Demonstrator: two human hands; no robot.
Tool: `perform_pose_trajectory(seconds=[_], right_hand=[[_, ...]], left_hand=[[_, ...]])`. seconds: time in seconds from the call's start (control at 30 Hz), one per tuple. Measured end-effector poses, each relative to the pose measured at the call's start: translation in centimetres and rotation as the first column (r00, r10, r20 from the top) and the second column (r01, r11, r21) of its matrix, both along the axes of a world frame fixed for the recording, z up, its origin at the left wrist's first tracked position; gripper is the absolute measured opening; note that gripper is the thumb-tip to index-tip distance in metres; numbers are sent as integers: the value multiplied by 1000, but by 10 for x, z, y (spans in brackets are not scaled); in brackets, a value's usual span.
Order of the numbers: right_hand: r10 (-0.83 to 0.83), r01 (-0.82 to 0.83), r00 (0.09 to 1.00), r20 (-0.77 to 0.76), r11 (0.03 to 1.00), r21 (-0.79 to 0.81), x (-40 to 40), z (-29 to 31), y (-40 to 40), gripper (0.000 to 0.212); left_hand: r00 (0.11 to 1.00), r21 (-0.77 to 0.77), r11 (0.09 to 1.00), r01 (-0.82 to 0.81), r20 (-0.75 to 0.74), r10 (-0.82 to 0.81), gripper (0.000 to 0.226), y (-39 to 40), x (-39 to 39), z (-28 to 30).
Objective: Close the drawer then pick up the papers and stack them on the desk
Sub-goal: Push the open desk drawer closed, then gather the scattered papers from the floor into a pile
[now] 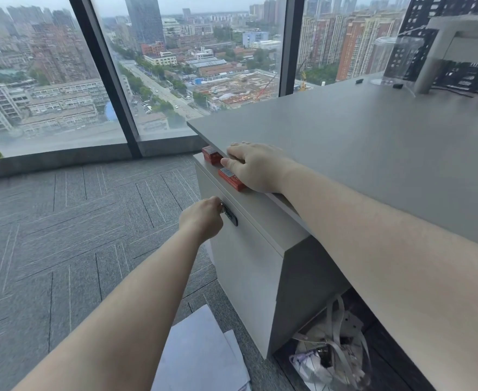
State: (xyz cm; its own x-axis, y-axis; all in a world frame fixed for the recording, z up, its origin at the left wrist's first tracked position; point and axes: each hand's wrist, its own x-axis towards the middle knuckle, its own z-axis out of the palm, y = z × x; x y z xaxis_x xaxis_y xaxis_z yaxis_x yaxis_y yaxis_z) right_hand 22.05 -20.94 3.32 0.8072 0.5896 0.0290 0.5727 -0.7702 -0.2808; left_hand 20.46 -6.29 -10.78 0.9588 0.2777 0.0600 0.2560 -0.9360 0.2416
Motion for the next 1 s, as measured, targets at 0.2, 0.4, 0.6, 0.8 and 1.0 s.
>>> perform_pose_trajectory(seconds=[0.2, 0.4, 0.6, 0.8, 1.0], right_hand=[[5, -5, 1000, -13, 1000, -6, -4, 2, -1, 51], [18, -17, 999, 27, 998, -64, -14, 5, 5, 51], [154, -137, 985, 81, 974, -183, -40, -6, 49, 49], [165, -190, 977, -133, 960, -207, -47, -90, 105, 46], [80, -171, 937, -341, 954, -246, -38, -210, 143, 50]], left_hand=[[999, -42, 999, -29, 25, 30, 23, 3, -2, -4], [998, -190, 982, -15, -59, 3, 50, 37, -24, -13], [980, -228, 963, -147, -166, 110, 50, 101, -52, -29], [946, -238, 946, -219, -288, 147, 49, 147, -88, -87], [895, -239, 928, -285, -413, 169, 48, 176, -122, -180]])
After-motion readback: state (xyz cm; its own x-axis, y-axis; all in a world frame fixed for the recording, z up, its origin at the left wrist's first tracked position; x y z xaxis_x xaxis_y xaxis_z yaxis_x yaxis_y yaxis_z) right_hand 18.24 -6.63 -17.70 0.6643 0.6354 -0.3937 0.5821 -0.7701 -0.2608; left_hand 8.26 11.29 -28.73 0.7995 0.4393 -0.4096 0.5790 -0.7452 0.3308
